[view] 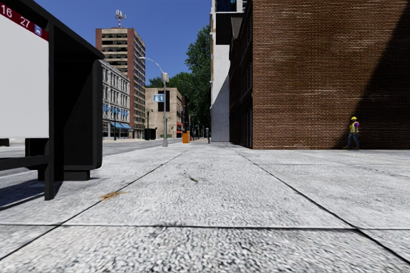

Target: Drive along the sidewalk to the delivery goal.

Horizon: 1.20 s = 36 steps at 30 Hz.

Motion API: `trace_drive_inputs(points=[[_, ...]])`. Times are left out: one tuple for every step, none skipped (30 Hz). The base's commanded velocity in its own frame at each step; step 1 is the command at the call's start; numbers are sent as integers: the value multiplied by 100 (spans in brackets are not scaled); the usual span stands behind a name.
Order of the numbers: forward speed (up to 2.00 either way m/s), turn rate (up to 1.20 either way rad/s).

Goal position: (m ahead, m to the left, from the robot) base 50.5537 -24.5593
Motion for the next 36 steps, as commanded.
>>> trace_drive_inputs(points=[[200,0],[200,0],[200,0],[200,0],[200,0],[200,0],[200,0],[200,0],[200,0],[200,0],[200,0],[200,0],[200,0],[200,0],[200,0],[200,0],[200,0],[200,0],[200,0],[200,0],[200,0],[200,0],[200,0],[200,0],[200,0],[200,0],[200,0],[200,0],[200,0],[200,8],[200,8],[200,31],[200,84],[200,95],[200,100],[200,100]])
